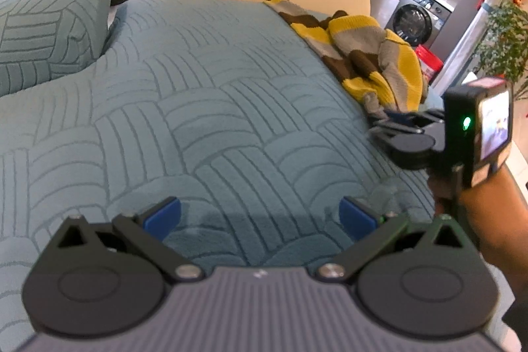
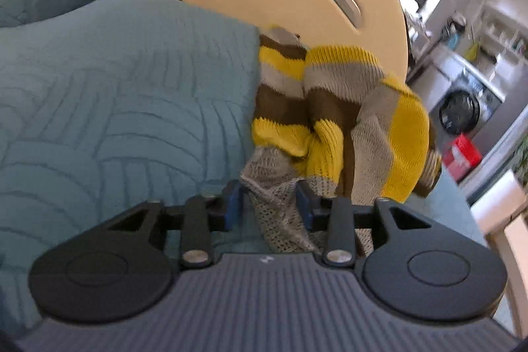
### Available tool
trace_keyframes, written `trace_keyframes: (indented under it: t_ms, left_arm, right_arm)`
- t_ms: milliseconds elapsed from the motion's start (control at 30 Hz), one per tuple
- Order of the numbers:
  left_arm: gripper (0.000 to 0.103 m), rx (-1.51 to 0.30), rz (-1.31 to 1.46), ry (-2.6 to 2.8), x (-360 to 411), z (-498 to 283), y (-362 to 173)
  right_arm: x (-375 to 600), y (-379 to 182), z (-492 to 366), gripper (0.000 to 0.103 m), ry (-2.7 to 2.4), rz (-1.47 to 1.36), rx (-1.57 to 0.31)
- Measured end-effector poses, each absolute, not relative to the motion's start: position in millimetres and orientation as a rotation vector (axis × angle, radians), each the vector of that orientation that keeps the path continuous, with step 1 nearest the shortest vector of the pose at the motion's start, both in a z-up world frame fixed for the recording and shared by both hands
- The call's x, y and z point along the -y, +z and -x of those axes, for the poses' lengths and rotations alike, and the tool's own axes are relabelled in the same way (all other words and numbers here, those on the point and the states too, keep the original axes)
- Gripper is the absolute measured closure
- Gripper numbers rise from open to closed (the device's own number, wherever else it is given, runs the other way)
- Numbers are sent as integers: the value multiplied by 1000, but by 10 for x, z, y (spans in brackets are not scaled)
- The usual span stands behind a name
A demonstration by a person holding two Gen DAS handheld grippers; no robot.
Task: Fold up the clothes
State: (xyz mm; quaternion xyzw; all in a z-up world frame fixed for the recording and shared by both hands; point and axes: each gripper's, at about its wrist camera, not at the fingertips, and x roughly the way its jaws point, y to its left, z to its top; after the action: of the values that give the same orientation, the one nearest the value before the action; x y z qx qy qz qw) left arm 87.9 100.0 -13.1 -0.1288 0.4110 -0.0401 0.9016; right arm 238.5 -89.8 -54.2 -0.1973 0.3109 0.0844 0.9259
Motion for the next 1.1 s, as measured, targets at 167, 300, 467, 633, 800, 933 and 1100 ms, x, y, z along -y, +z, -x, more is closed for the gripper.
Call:
trace_keyframes:
  t_ms: [167, 300, 467, 633, 800, 933, 1100]
  left_arm:
    - [0, -829, 272, -78, -1048, -857, -82]
    - [0, -806, 268, -71, -1059, -813, -9]
    - [0, -793, 257, -64, -1039, -759, 60]
    - [0, -773, 232, -75, -998, -735, 59]
    - [0, -642, 149, -120, -900, -774, 6]
    - [0, -548, -122, -218, -523, -1043, 7]
    - [1, -521, -341, -293, -96, -1550, 36]
  right_arm:
    - [950, -503, -1697, 97, 254, 357, -548]
    - [911, -389, -803, 100, 358, 316, -477]
    - [734, -308, 133, 99, 354, 295, -425]
    - [844, -246, -90, 71, 217, 397, -399]
    - [1184, -237, -598, 42, 135, 504, -377]
    - [1490, -242, -885, 41, 147, 416, -369]
    - [1510, -494, -1338, 41, 308, 622, -395]
